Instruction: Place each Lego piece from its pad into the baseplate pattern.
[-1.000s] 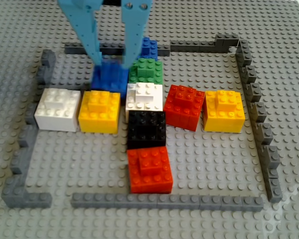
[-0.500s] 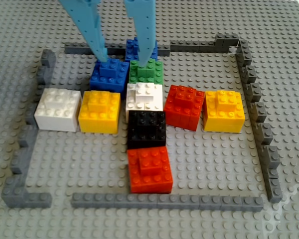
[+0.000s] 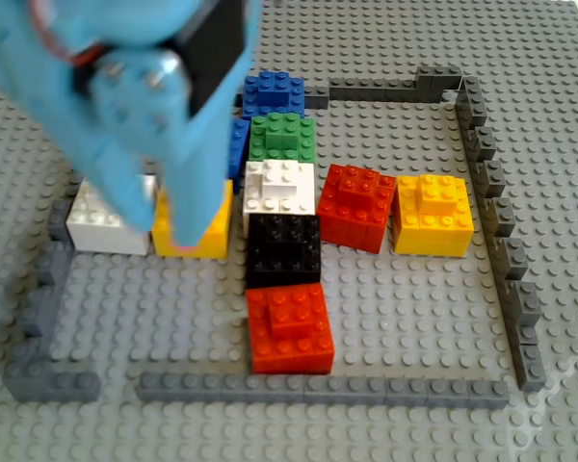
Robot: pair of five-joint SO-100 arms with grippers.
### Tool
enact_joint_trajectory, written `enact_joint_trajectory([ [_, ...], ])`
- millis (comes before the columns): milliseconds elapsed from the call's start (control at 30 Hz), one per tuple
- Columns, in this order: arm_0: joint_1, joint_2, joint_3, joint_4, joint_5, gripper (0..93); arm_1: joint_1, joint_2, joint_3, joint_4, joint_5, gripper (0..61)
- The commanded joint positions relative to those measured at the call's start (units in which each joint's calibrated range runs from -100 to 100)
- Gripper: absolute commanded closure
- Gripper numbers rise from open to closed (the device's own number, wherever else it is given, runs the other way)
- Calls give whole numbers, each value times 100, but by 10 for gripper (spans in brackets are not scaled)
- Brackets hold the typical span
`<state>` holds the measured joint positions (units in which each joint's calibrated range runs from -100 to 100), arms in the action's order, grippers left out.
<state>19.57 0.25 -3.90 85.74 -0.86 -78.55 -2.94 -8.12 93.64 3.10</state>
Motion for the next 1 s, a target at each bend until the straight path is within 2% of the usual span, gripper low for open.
enact_joint_trajectory([
  [0,506,-283,-210,-14,15,851,53,-505,-240,42,15,612],
  [467,2102,-291,-273,-71,50,845,111,-1037,347,-211,15,612],
  [733,2972,-214,-707,-71,20,845,125,-977,257,-259,-5,612],
  [967,3647,-214,-725,-71,45,847,89,-831,49,-251,34,612],
])
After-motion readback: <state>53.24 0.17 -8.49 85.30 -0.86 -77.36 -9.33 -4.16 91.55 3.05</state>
